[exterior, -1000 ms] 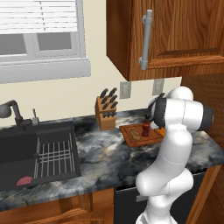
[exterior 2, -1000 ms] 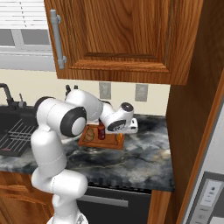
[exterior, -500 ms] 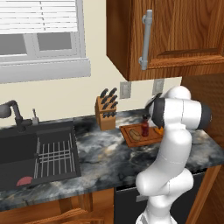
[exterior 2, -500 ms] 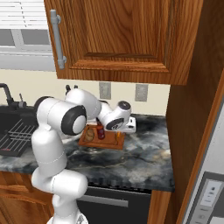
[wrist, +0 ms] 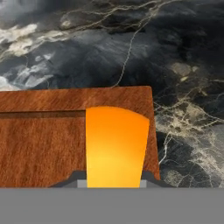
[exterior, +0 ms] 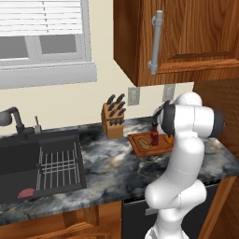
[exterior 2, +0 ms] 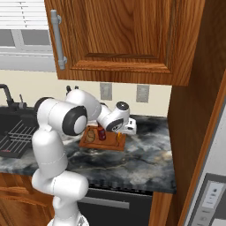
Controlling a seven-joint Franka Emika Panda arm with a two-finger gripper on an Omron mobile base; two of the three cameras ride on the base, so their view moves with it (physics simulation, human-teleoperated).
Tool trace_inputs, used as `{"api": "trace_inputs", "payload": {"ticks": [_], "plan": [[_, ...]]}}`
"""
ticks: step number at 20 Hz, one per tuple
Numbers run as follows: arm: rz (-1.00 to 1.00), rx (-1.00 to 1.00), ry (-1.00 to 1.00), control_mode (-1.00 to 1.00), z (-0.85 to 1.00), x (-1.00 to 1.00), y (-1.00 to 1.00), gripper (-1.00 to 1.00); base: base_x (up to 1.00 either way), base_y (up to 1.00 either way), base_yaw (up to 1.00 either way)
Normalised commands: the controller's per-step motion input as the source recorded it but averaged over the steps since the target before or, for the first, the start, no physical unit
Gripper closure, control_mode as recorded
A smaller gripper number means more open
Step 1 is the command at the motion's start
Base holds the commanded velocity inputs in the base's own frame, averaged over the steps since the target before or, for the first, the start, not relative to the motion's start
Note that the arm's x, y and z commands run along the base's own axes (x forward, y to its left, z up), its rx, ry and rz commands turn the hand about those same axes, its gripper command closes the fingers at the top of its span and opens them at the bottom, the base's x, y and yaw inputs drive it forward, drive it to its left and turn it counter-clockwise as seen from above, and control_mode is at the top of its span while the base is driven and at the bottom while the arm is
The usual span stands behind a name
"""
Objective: Retrieve the reheated potato from the microwave, then place the potato, cheese, and condiment on the cutting board.
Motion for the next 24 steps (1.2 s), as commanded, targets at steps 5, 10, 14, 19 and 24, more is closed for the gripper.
{"api": "trace_inputs", "payload": {"ticks": [5,10,14,19,24], "plan": [[-0.10,0.00,0.01,-1.00,-0.14,0.06,-0.01,1.00,0.00,0.00,0.00],[-0.09,0.02,0.01,-1.00,-0.15,0.00,0.02,1.00,0.00,0.00,0.00],[-0.07,0.02,0.02,-1.00,-0.17,0.00,0.03,-1.00,0.00,0.00,0.00],[-0.06,0.01,0.02,-1.00,-0.13,0.00,0.00,-1.00,0.00,0.00,0.00],[-0.04,0.02,0.00,-1.00,-0.06,0.00,0.00,-1.00,0.00,0.00,0.00]]}}
